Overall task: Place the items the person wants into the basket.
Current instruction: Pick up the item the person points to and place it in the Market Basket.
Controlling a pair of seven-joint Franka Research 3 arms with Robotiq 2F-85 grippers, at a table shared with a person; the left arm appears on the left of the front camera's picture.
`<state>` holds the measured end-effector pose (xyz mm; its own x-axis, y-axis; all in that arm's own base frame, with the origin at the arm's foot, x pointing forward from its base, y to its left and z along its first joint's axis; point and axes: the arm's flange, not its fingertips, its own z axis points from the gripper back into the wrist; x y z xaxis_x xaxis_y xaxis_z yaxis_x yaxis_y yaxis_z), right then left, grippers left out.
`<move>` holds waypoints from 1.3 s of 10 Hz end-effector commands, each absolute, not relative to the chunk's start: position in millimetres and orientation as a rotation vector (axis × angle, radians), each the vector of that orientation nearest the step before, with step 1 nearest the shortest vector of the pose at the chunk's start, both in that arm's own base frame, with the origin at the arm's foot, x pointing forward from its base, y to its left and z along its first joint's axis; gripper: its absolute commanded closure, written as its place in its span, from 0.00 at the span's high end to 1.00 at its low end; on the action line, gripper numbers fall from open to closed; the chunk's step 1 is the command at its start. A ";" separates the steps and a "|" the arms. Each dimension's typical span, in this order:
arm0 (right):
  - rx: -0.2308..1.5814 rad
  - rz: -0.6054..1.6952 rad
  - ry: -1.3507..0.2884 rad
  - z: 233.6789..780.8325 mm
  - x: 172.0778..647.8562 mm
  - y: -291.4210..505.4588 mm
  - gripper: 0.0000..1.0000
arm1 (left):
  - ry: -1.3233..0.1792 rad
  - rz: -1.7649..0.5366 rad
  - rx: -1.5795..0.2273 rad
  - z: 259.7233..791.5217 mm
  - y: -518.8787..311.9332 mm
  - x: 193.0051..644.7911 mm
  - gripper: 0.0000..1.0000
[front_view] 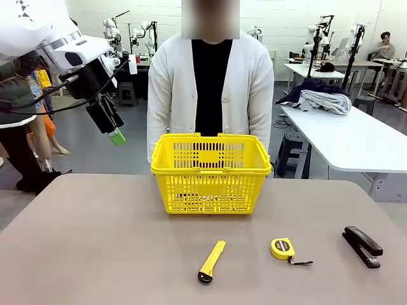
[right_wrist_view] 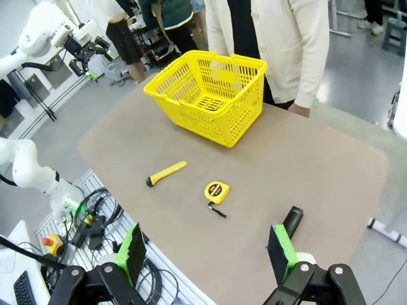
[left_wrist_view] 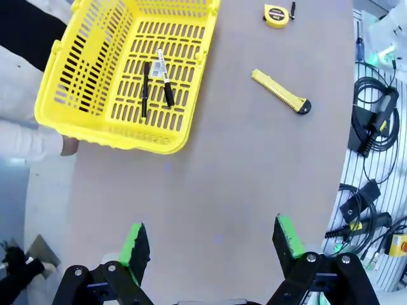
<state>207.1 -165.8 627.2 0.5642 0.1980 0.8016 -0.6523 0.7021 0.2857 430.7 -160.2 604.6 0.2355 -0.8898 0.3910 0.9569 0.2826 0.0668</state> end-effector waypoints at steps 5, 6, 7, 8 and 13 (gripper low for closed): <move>0.634 0.553 -0.843 627.1 207.5 -164.4 1.00 | -0.390 -1.308 -0.185 606.0 -164.8 427.8 1.00; 0.634 0.553 -0.843 627.1 207.5 -164.4 1.00 | -0.390 -1.308 -0.185 606.0 -164.8 427.8 1.00; 0.634 0.553 -0.843 627.1 207.5 -164.4 1.00 | -0.390 -1.308 -0.185 606.0 -164.8 427.8 1.00; 0.634 0.553 -0.843 627.1 207.5 -164.4 1.00 | -0.385 -1.298 -0.199 604.8 -167.2 428.0 1.00; 0.634 0.553 -0.843 627.1 207.5 -164.4 1.00 | -0.658 -1.233 -0.551 643.3 45.8 379.1 1.00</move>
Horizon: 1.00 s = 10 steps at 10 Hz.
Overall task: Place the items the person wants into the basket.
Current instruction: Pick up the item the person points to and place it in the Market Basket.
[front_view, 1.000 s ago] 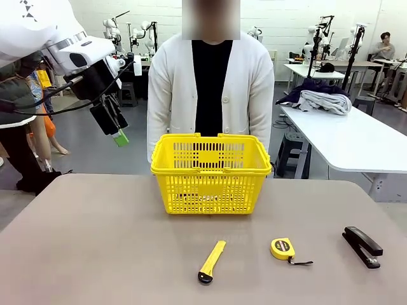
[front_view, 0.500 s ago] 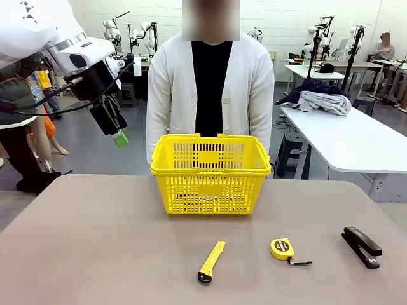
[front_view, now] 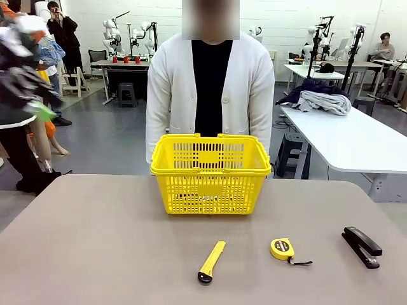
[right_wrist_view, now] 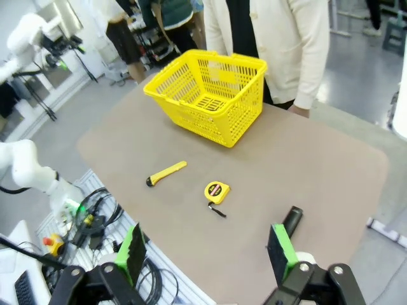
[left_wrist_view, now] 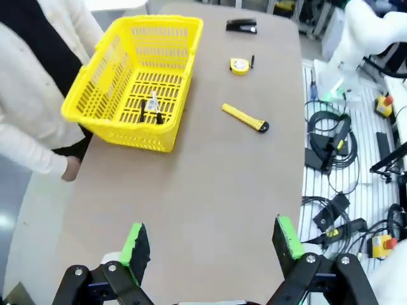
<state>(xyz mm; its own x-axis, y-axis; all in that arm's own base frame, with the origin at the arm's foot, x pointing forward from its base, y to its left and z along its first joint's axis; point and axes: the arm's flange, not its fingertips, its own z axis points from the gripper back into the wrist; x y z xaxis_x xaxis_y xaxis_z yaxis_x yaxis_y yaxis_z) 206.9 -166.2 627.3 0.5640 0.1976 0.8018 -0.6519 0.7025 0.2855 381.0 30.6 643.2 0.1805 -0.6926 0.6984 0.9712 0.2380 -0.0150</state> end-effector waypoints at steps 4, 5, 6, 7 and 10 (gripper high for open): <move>0.634 0.553 -0.843 627.1 207.5 -164.4 1.00 | -0.745 -1.111 -0.583 635.2 115.9 327.4 1.00; 0.634 0.553 -0.843 627.1 207.5 -164.4 1.00 | -0.765 -1.095 -0.619 625.7 121.1 324.2 1.00; 0.634 0.553 -0.843 627.1 207.5 -164.4 1.00 | -0.771 -1.086 -0.646 616.3 125.5 319.7 1.00; 0.634 0.553 -0.843 627.1 207.5 -164.4 1.00 | -0.769 -1.085 -0.669 606.7 127.7 315.9 1.00; 0.634 0.553 -0.843 627.1 207.5 -164.4 1.00 | -0.790 -1.071 -0.691 593.0 126.2 318.4 1.00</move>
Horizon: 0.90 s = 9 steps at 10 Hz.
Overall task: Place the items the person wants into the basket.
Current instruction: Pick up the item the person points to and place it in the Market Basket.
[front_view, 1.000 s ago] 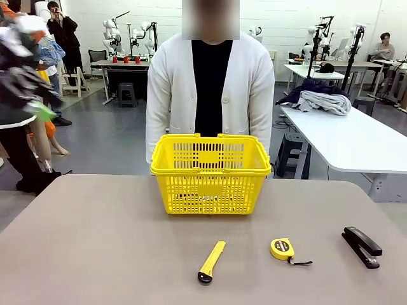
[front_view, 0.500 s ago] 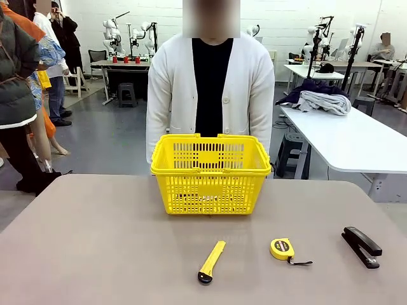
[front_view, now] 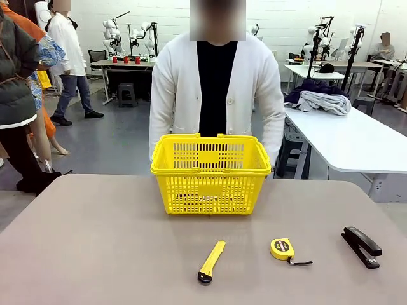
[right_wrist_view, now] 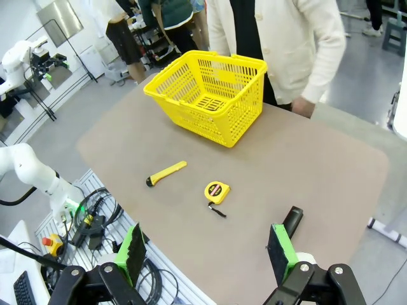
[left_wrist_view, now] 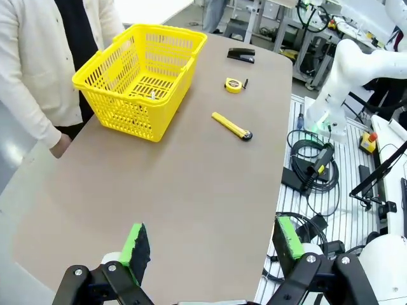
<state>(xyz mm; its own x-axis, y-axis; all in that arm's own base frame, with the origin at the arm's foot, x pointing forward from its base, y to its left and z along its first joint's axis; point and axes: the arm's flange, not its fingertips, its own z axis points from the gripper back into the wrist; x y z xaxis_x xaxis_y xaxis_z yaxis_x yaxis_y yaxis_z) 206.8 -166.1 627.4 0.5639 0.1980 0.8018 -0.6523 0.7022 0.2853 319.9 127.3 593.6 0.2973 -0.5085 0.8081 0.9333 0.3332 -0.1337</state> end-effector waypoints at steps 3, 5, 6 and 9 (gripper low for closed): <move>0.634 0.553 -0.843 627.1 207.5 -164.4 1.00 | -0.863 -1.065 -0.609 597.8 117.9 312.7 1.00; 0.634 0.553 -0.843 627.1 207.5 -164.4 1.00 | -0.781 -1.060 -0.679 598.1 127.1 319.4 1.00; 0.634 0.553 -0.843 627.1 207.5 -164.4 1.00 | -0.781 -1.060 -0.679 598.1 127.1 319.4 1.00; 0.634 0.553 -0.843 627.1 207.5 -164.4 1.00 | -0.781 -1.060 -0.679 598.1 127.1 319.4 1.00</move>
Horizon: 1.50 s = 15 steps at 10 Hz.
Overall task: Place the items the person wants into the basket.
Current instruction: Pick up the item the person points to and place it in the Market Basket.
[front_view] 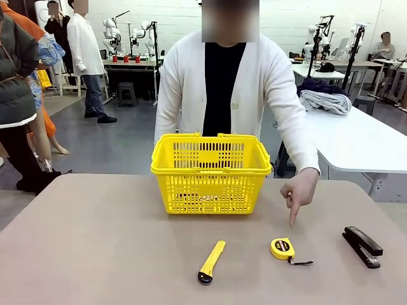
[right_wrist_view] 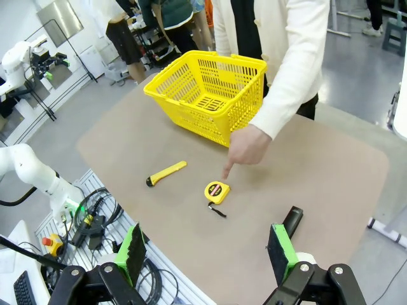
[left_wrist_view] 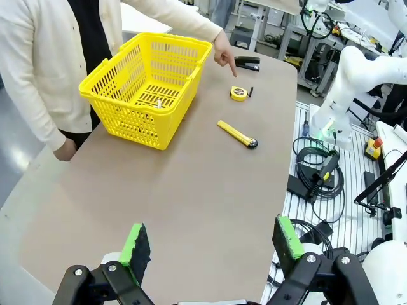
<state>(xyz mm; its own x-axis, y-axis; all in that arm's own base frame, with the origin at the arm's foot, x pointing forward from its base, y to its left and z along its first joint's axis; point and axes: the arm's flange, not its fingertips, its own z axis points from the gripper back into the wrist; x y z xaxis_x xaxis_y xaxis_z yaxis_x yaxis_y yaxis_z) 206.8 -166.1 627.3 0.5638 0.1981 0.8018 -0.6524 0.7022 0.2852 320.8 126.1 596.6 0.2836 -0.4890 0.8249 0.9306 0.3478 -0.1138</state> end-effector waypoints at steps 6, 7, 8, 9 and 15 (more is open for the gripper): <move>0.634 0.553 -0.843 627.1 207.5 -164.4 1.00 | -0.781 -1.060 -0.679 598.1 127.1 319.4 1.00; 0.634 0.553 -0.843 627.1 207.5 -164.4 1.00 | -0.781 -1.060 -0.679 598.1 127.1 319.4 1.00; 0.634 0.553 -0.843 627.1 207.5 -164.4 1.00 | -0.781 -1.060 -0.679 598.1 127.1 319.4 1.00; 0.634 0.553 -0.843 627.1 207.5 -164.4 1.00 | -0.781 -1.060 -0.679 598.1 127.1 319.4 1.00; 0.634 0.553 -0.843 627.1 207.5 -164.4 1.00 | -0.781 -1.060 -0.679 598.1 127.1 319.4 1.00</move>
<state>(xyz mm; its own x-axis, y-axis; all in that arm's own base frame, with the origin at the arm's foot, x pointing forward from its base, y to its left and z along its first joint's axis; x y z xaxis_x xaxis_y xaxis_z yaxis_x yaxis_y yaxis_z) 206.8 -166.1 627.4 0.5637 0.1982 0.8019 -0.6525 0.7021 0.2851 320.6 125.9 596.8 0.2844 -0.4901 0.8239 0.9305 0.3481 -0.1140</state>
